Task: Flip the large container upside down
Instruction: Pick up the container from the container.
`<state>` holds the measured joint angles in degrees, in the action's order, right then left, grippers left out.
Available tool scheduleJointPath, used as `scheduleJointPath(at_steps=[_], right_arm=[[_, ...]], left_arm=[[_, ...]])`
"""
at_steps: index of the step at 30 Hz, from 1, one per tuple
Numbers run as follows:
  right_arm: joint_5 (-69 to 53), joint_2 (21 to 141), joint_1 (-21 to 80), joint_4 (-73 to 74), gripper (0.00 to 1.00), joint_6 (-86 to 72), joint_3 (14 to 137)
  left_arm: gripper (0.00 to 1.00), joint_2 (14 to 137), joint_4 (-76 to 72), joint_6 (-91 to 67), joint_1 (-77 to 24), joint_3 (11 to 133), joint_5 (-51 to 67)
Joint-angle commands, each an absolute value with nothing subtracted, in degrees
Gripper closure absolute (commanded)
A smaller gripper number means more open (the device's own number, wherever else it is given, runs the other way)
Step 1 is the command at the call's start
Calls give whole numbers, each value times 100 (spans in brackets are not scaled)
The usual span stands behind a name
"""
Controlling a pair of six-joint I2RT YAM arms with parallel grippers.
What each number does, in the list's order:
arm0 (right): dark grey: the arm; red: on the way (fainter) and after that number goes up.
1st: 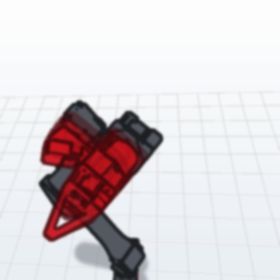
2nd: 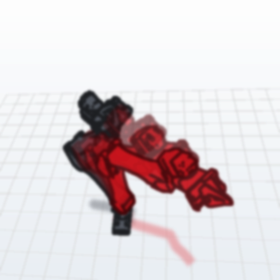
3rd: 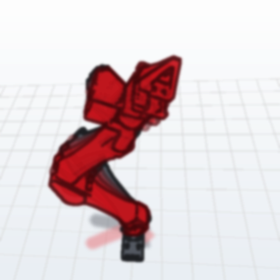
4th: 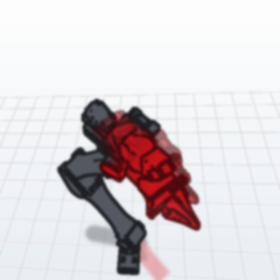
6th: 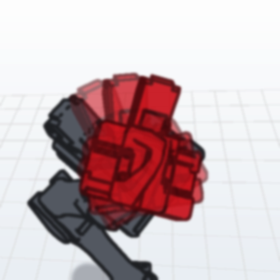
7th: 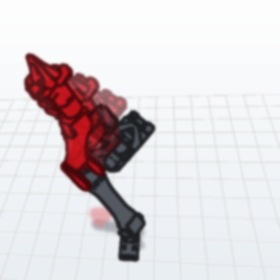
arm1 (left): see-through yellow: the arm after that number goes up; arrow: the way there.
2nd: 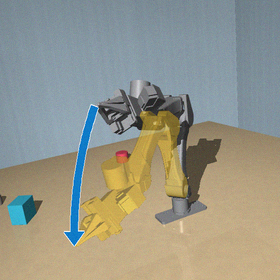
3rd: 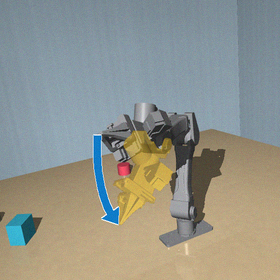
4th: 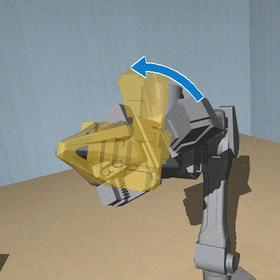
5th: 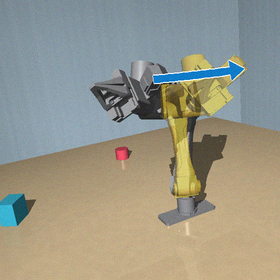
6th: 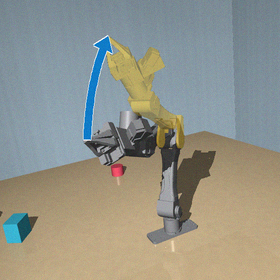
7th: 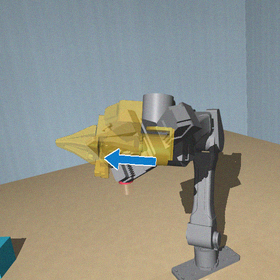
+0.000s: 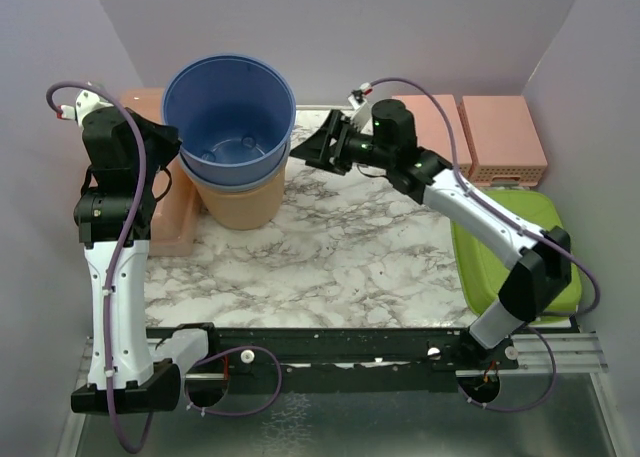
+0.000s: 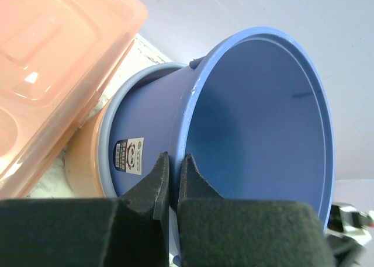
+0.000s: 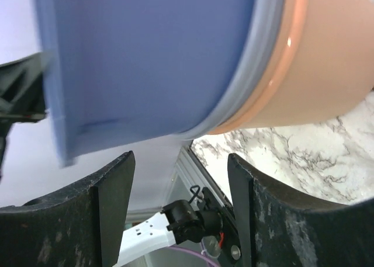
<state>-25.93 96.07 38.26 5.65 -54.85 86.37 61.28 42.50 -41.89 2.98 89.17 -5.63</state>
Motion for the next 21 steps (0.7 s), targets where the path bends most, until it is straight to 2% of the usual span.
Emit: scheduleJointPath(at_steps=[1, 5, 9, 21], right_arm=[[-1863, 8765, 3788, 555, 31, -5168, 8419], [-1464, 8644, 3788, 909, 29, -4750, 8796], [-1929, 9048, 3788, 1134, 30, -4734, 9488], [-2281, 10287, 3788, 1882, 46, -4796, 11208]], left_arm=[[100, 5918, 3483, -4157, 290, 8945, -733], [100, 5905, 3416, -4166, 290, 8913, -642], [100, 5881, 3380, -4175, 285, 8877, -547], [100, 5804, 3377, -4228, 245, 8866, -418]])
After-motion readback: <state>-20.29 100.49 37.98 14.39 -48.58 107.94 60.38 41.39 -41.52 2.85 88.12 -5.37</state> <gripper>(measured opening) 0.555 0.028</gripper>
